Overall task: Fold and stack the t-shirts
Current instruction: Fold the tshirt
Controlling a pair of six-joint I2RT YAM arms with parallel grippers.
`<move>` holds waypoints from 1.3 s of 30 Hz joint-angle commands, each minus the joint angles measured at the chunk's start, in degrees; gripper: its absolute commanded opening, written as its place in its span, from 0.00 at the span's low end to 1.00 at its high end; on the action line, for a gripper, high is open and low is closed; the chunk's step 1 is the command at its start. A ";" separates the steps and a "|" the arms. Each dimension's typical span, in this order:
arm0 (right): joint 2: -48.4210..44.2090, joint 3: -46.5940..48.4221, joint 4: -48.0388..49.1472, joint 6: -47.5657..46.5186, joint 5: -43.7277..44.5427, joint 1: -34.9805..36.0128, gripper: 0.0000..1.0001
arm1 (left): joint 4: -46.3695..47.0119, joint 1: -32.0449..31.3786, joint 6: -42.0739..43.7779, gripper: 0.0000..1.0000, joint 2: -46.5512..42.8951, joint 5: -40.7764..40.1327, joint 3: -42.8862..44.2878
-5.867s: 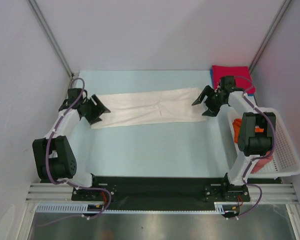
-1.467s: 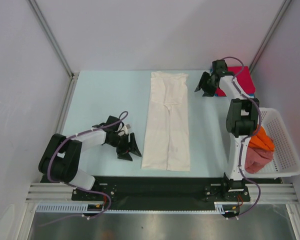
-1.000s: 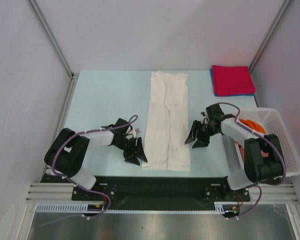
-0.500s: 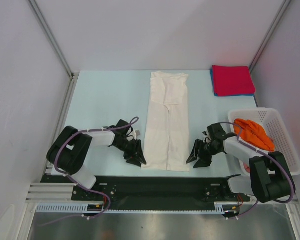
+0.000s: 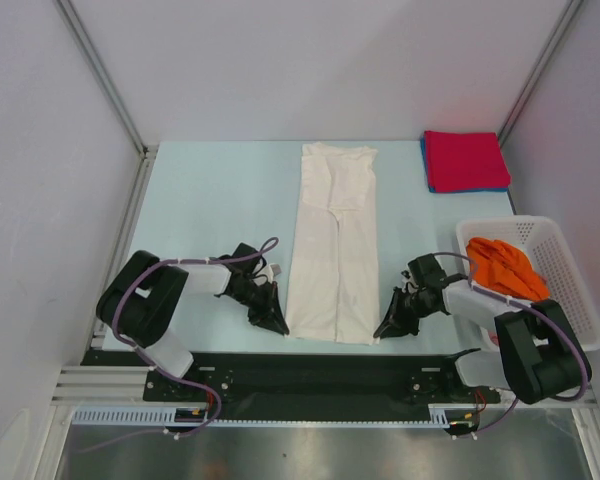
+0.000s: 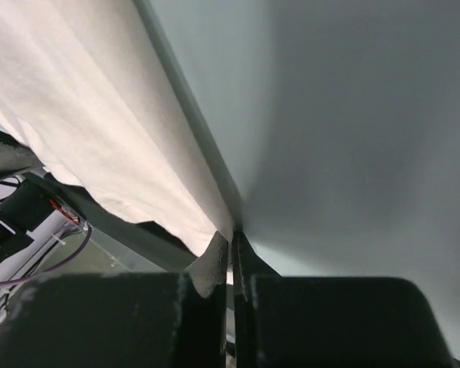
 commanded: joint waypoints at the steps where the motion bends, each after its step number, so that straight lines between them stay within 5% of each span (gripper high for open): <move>1: -5.95 -0.82 -4.77 1.28 3.52 0.77 0.00 | 0.90 -0.66 0.98 0.00 -3.41 -5.15 -2.41; 5: -17.92 -3.27 -8.92 6.02 4.76 1.91 0.00 | -1.21 -0.66 -0.52 0.00 -10.38 -6.19 -3.82; 10: -10.21 -6.01 -4.35 3.93 0.54 2.43 0.00 | 0.54 -1.63 -1.22 0.00 -6.08 -1.63 -5.14; 26: -25.40 -1.09 -12.08 9.19 3.70 6.57 0.00 | -2.44 -2.60 -4.21 0.00 -21.10 -1.09 -3.05; 31: -17.80 9.71 -12.96 3.59 3.44 1.22 0.00 | -4.29 -1.64 -5.18 0.00 -21.47 -4.52 5.66; 39: 5.42 29.04 -10.06 -5.48 -2.10 -13.64 0.00 | 0.62 5.48 -8.17 0.00 -4.54 -5.06 23.85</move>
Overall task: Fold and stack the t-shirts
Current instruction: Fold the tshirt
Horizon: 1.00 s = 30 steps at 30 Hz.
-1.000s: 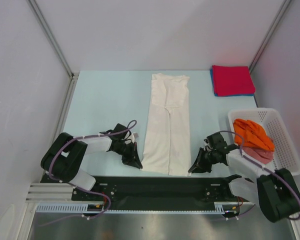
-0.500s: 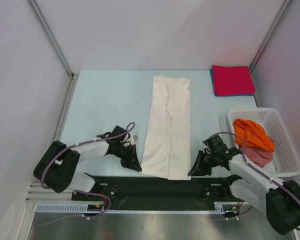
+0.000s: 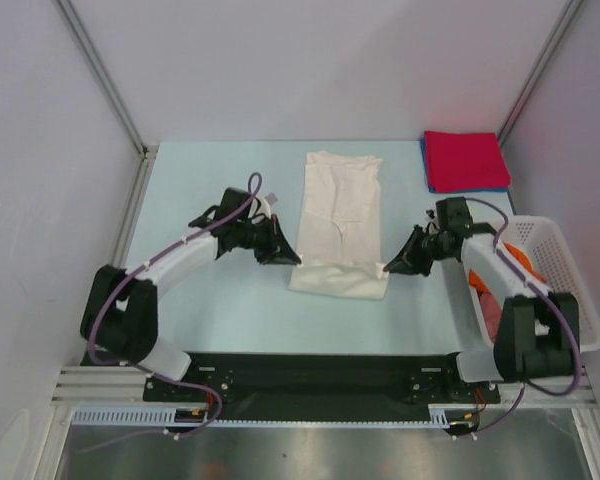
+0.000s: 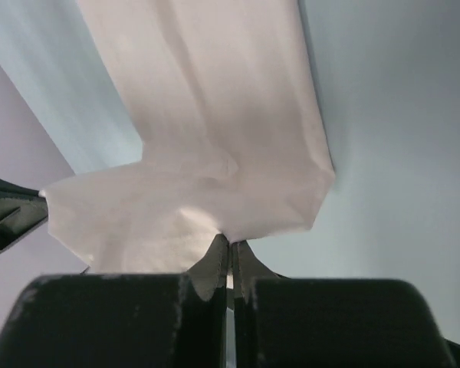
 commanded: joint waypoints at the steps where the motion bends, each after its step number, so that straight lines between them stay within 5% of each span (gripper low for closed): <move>1: 9.47 11.07 1.68 -5.78 -2.91 -2.28 0.00 | 3.38 2.80 -2.20 0.00 7.91 -0.51 7.42; 9: 29.70 27.98 1.33 -8.17 -5.54 -5.01 0.00 | 7.15 5.26 -5.52 0.00 24.86 -1.04 21.32; 30: 45.62 41.44 -1.75 -10.81 -6.86 -6.24 0.00 | 8.13 8.60 -8.09 0.00 37.63 2.21 32.40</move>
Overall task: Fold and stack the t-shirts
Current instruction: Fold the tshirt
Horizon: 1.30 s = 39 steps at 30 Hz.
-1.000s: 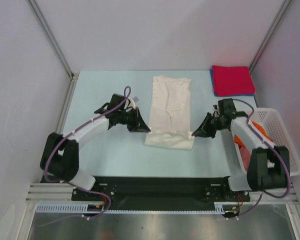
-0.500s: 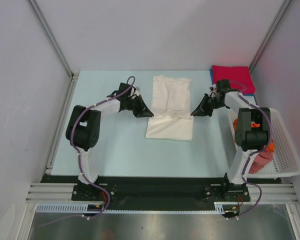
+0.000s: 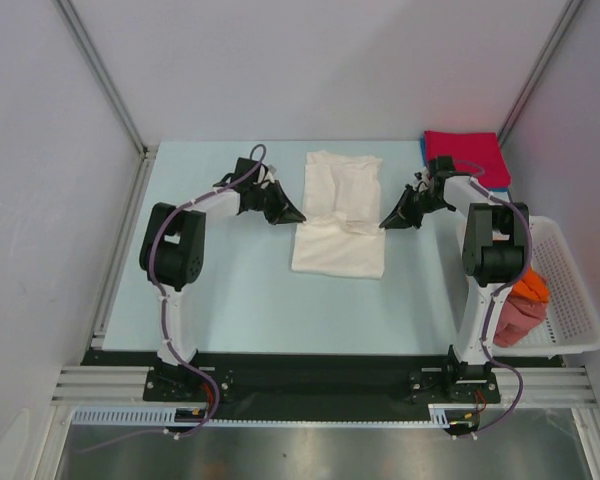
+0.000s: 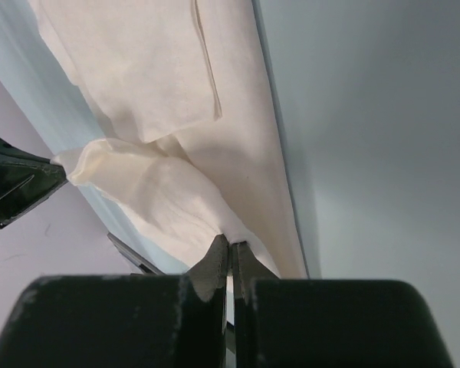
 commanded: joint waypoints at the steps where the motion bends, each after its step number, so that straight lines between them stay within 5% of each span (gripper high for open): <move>1: 1.60 3.37 -0.68 -0.97 -1.16 -0.18 0.00 | 0.37 0.34 -0.46 0.00 2.22 2.59 3.35; 7: 5.20 6.97 -0.86 -0.88 -1.25 -1.66 0.01 | -3.83 0.34 2.17 0.07 5.21 1.63 7.83; 11: 8.11 13.55 -6.38 -3.42 3.03 -2.99 0.23 | -16.64 0.25 9.89 0.25 3.13 -12.21 15.73; 14: 6.45 18.74 -12.53 -7.03 10.93 -3.17 0.43 | -17.99 0.25 13.60 0.44 -3.36 -19.19 14.53; 17: 1.37 16.92 -14.48 -8.88 14.56 -2.56 0.49 | -17.73 -0.36 15.27 0.47 -6.90 -17.55 11.11; 24: -10.08 -1.45 1.56 -1.24 12.55 8.67 0.50 | -7.64 -8.00 12.82 0.42 -10.35 -8.24 -0.51; 29: -5.79 -2.87 8.98 2.89 10.89 12.73 0.46 | -2.97 -9.59 10.44 0.43 -2.88 -3.83 2.99; 33: -2.52 1.61 3.12 0.46 8.94 12.03 0.33 | -5.86 -9.50 10.70 0.42 -1.98 -5.84 5.47; 39: -13.32 -8.21 -2.00 -5.10 12.11 10.28 0.55 | -9.99 -9.41 19.13 0.65 -13.75 -10.77 -2.79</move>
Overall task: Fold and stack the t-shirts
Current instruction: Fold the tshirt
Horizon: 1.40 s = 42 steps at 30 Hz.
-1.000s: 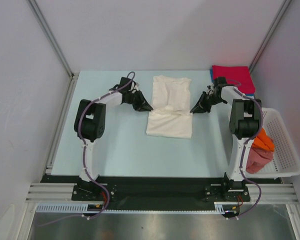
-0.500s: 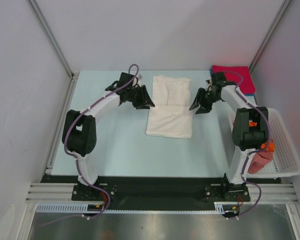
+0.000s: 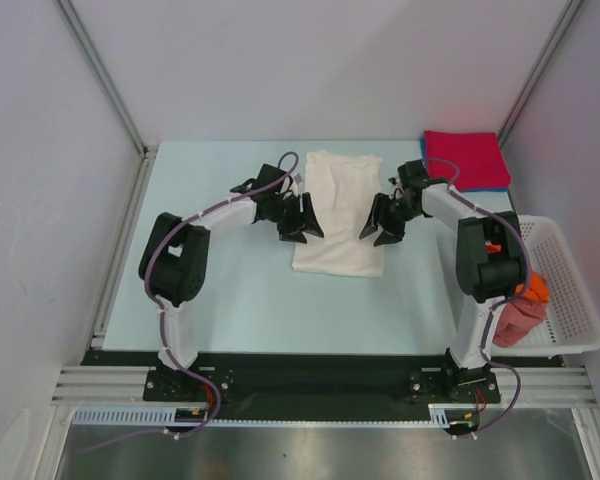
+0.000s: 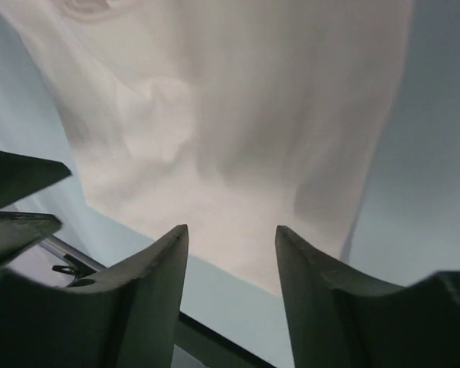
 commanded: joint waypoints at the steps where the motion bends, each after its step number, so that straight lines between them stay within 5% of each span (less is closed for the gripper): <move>1: -9.15 -8.54 -2.81 -3.05 1.01 -1.37 0.57 | -2.54 0.25 6.37 0.67 -10.77 -2.38 -4.62; 4: -16.00 -16.46 0.00 -2.26 -0.04 -2.78 0.66 | -2.46 0.42 8.13 0.71 -14.99 -2.03 -10.51; 10: -18.39 -24.22 6.86 -2.34 -1.89 -3.14 0.67 | 0.87 1.65 8.40 0.72 -14.13 -1.41 -16.42; 16: -14.80 -24.58 10.11 -4.89 -2.94 -3.22 0.47 | 5.00 4.73 9.02 0.68 -9.12 3.05 -17.22; 26: -12.77 -23.79 10.29 -5.51 -3.47 -3.22 0.45 | 8.61 4.11 5.42 0.65 -6.39 7.55 -19.76; 34: -11.98 -23.70 11.70 -4.19 -4.61 -2.87 0.34 | 8.97 3.41 4.62 0.50 -6.47 9.31 -22.40; 37: -12.68 -24.14 10.56 -3.84 -3.83 -2.69 0.16 | 8.44 3.50 5.32 0.27 -5.86 9.49 -22.06; 39: -13.64 -24.93 9.16 -3.84 -2.69 -2.69 0.10 | 7.48 3.41 5.85 0.01 -4.55 9.23 -21.53; 42: -14.97 -26.07 6.00 -4.27 -0.06 -2.69 0.02 | 5.45 3.41 6.55 0.00 -4.36 8.26 -22.05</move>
